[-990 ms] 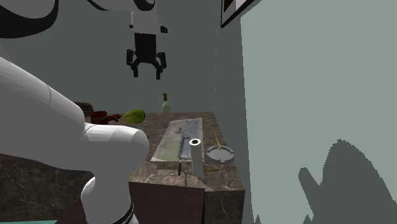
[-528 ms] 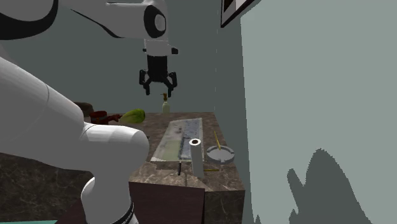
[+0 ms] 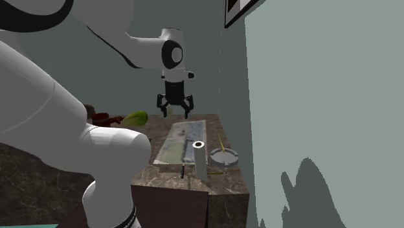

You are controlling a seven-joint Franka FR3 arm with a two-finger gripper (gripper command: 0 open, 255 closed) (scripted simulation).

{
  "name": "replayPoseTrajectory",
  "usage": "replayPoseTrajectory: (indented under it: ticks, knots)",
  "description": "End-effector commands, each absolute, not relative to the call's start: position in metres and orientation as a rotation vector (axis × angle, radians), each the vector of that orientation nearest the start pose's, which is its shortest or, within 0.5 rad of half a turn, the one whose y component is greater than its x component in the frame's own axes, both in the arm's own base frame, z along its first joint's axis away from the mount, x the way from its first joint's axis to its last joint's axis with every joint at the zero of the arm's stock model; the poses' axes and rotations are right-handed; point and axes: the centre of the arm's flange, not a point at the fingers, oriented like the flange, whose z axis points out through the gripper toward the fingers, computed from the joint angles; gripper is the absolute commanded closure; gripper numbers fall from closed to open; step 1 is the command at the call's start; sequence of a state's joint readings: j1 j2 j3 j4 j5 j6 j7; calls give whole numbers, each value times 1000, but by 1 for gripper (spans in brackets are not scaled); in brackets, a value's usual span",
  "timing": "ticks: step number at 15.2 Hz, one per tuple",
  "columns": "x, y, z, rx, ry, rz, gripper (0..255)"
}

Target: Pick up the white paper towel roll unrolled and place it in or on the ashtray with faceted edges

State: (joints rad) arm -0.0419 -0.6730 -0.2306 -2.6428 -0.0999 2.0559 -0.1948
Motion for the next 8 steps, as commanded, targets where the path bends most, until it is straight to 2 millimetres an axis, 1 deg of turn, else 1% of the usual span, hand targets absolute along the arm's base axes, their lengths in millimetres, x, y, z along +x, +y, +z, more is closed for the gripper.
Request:
replayPoseTrajectory:
  ticks: [1,8]
  knots:
    - [346,-110,430,-3111,-28,-144,0]
    - [363,-152,352,-3137,-65,-164,0]
